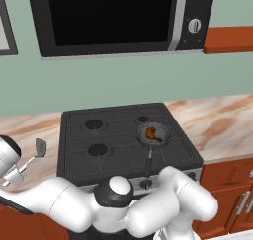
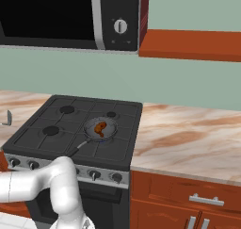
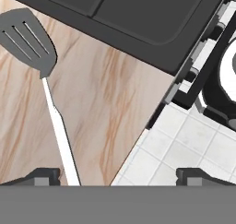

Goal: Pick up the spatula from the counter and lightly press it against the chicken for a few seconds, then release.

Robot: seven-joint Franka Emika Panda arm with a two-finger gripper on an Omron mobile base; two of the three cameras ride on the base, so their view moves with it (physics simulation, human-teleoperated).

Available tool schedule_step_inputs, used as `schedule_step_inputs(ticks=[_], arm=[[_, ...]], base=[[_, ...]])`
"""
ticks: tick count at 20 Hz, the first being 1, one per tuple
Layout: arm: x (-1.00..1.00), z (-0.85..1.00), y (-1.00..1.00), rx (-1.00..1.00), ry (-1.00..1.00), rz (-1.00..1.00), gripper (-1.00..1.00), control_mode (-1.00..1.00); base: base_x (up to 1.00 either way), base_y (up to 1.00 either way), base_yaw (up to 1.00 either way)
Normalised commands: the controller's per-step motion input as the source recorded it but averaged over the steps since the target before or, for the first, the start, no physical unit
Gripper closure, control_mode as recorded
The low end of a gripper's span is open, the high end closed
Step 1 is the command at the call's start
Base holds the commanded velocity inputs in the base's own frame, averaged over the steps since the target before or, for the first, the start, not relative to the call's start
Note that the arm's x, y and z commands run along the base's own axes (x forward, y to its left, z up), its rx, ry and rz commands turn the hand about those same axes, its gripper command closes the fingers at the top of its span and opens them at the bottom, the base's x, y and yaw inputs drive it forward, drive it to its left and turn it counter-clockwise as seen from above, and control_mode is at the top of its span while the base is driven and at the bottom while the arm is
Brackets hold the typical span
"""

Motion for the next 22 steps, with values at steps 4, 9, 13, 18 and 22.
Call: schedule_step_inputs(ticks=[4,9,13,18,22], arm=[[0.06,-0.02,0.0,0.0,0.01,-0.01,-1.0,-1.0],[0.02,-0.06,0.01,0.0,0.02,-0.01,-1.0,-1.0],[0.02,-0.03,0.02,0.0,0.01,-0.01,-1.0,-1.0],[0.0,-0.01,0.0,0.0,0.01,-0.01,-1.0,-1.0],[0.0,-0.06,0.0,0.0,0.01,-0.01,-1.0,-1.0]], base=[[0.0,0.0,0.0],[0.0,0.0,0.0],[0.0,0.0,0.0],[0.0,0.0,0.0],[0.0,0.0,0.0]])
